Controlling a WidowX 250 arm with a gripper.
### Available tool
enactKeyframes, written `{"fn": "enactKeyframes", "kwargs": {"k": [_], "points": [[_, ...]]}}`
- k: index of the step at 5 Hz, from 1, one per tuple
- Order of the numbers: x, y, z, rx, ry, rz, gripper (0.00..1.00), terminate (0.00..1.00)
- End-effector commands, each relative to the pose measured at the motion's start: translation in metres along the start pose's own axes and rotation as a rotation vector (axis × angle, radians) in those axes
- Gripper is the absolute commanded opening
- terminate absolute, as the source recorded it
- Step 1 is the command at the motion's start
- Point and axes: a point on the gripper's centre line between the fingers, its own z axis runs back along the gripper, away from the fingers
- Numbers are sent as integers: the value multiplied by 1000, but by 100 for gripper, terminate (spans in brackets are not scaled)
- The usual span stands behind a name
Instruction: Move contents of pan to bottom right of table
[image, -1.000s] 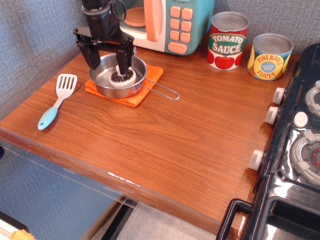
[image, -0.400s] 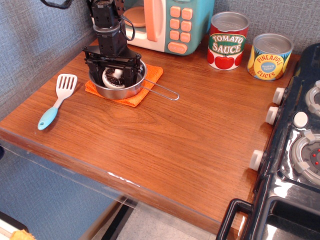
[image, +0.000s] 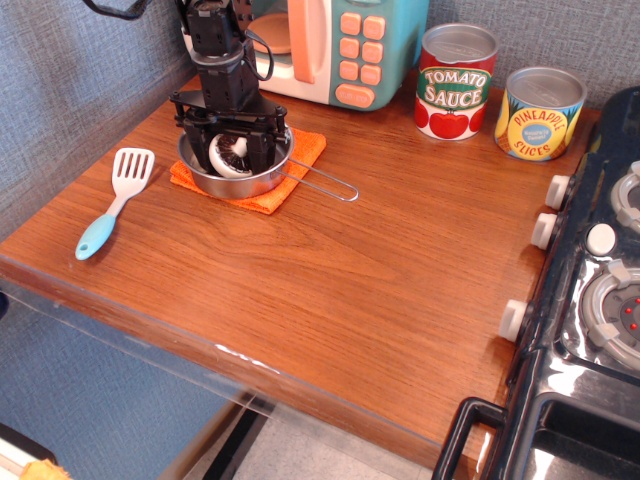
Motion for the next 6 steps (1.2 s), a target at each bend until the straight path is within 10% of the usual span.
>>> {"fn": "enactKeyframes", "kwargs": {"k": [1,2,6], "points": [[12,-29,75,-7,-215,-114,0,0],[-14,-63,94,-22,-249,-217,0,0],[-91,-133,12,-42,-41,-543,0,0]]}}
